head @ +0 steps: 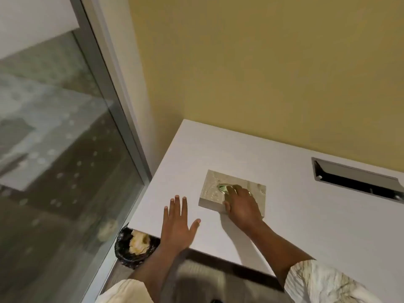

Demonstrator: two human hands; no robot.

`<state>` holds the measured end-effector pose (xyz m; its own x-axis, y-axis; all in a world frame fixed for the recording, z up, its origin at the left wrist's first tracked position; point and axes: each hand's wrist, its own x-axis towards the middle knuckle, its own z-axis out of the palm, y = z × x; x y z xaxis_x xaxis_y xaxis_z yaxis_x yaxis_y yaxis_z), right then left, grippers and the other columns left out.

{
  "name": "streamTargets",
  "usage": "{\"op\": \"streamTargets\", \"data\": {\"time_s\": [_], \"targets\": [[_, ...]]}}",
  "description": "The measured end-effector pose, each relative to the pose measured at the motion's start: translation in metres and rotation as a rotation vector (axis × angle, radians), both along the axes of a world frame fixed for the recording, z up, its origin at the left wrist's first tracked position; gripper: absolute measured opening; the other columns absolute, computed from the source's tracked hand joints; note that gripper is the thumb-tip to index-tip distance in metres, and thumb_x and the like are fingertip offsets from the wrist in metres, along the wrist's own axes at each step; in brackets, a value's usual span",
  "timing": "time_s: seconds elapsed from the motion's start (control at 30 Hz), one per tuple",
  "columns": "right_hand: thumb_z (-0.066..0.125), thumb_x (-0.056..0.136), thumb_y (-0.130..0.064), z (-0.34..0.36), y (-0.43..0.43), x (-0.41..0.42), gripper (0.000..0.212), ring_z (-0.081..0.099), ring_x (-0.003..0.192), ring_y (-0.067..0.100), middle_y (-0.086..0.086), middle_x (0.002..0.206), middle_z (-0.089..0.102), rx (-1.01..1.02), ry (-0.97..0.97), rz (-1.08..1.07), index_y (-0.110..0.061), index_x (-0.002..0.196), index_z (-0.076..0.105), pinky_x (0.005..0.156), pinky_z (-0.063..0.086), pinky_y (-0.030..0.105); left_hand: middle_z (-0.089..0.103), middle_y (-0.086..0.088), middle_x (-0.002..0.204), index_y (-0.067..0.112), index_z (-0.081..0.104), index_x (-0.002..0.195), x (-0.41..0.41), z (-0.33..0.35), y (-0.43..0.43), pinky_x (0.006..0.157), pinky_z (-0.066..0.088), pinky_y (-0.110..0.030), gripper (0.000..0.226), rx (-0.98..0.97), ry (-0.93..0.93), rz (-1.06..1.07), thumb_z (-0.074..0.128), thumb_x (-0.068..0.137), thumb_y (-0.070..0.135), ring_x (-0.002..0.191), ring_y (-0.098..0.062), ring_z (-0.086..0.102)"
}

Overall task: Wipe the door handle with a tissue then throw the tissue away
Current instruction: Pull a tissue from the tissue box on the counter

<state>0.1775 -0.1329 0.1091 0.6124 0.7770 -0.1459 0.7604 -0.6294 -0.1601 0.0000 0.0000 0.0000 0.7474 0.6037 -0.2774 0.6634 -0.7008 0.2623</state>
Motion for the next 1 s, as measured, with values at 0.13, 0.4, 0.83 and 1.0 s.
{"op": "streamTargets", "data": {"time_s": [0.13,0.4,0.83,1.0], "targets": [[0.055,0.096,-0.030,-0.011,-0.011,0.037,0.038,0.054,0.111,0.029,0.007,0.124,0.057,0.018,0.008,-0.065,-0.016,0.131,0.057,0.080,0.050,0.036,-0.030,-0.011,0.168,0.016,-0.018,0.163,0.017,-0.022,-0.009,0.128,-0.013,-0.047,0.092,-0.007,-0.024,0.023,0.017,0.100,0.072,0.157,-0.030,-0.026],[0.053,0.096,-0.024,-0.031,-0.005,0.068,0.022,0.058,0.101,0.029,0.007,0.107,0.062,0.020,-0.009,0.000,-0.013,0.110,0.066,0.070,0.050,0.034,-0.026,-0.015,0.168,0.014,-0.006,0.166,0.030,-0.055,-0.031,0.129,-0.005,-0.055,0.095,0.013,0.015,0.043,0.035,0.100,0.069,0.156,-0.038,-0.024],[0.053,0.091,-0.019,-0.032,-0.003,0.085,0.011,0.054,0.094,0.026,0.005,0.097,0.061,0.108,0.144,0.046,-0.013,0.098,0.060,0.068,0.043,0.034,-0.004,-0.028,0.169,0.013,0.012,0.166,0.041,-0.057,-0.035,0.124,0.014,-0.070,0.094,0.073,0.024,0.051,0.018,0.096,0.075,0.156,-0.050,-0.002],[0.049,0.093,-0.011,-0.031,-0.004,0.083,0.015,0.055,0.094,0.028,0.009,0.098,0.062,0.073,0.142,0.044,-0.011,0.099,0.063,0.071,0.046,0.036,-0.015,-0.026,0.169,0.016,0.002,0.166,0.041,-0.062,-0.034,0.125,0.007,-0.068,0.095,0.080,0.047,0.052,0.013,0.095,0.078,0.156,-0.048,-0.013]]}}
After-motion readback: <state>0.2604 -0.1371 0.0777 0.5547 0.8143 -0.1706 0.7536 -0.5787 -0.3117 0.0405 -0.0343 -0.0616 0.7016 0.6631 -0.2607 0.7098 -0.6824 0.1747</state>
